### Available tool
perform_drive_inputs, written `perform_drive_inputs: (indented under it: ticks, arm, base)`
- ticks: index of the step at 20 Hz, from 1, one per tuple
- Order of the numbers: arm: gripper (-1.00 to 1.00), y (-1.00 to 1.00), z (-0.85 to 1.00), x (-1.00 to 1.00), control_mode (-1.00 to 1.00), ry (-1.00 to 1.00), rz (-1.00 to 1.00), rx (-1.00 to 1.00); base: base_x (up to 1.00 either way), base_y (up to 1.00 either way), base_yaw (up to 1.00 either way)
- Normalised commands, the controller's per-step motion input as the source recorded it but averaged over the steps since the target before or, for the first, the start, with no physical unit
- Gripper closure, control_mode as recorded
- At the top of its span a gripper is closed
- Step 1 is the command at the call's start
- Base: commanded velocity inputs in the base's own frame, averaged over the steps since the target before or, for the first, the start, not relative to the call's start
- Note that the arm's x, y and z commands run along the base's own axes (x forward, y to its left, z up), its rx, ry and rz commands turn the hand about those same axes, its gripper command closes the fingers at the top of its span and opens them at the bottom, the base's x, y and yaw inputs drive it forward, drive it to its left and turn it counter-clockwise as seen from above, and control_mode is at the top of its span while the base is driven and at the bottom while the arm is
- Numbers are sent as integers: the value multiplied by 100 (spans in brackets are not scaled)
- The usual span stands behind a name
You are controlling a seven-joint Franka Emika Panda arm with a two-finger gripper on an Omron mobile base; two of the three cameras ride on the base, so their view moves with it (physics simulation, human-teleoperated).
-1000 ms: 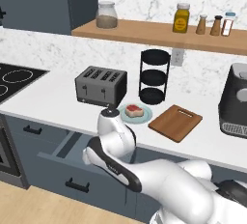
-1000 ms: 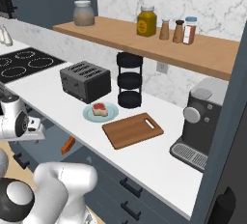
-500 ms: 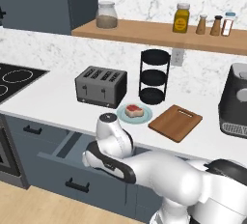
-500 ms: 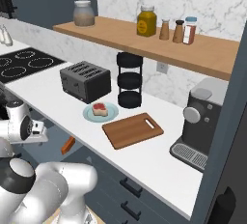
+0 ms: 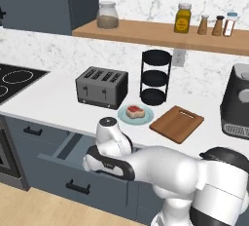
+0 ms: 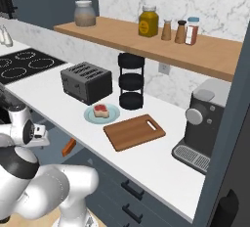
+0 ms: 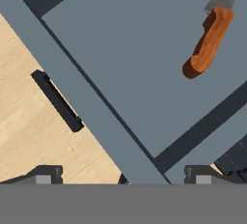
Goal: Pick up the knife from the drawer and place it on the cutting board. Then place the meat from the plate to the cutting board.
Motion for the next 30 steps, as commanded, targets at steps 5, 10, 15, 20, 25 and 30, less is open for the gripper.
perform_drive_inputs:
  ticks: [5,10,15,20,25,30]
  arm:
    - [-100,0,-10,0,-100,3,17,0]
    - [-100,0,-10,0,-100,7,25,0]
    - [-100,9,-6,3,-100,6,16,0]
    - [-100,22,-15,9,-100,7,6,-1]
    - [-100,1,-6,25,-100,1,4,0]
    - [-100,3,-19,19,-100,1,3,0]
  base:
    - [0,0,0]
    - [0,0,0]
    - [0,0,0]
    - [0,0,0]
    - [0,0,0]
    - [0,0,0]
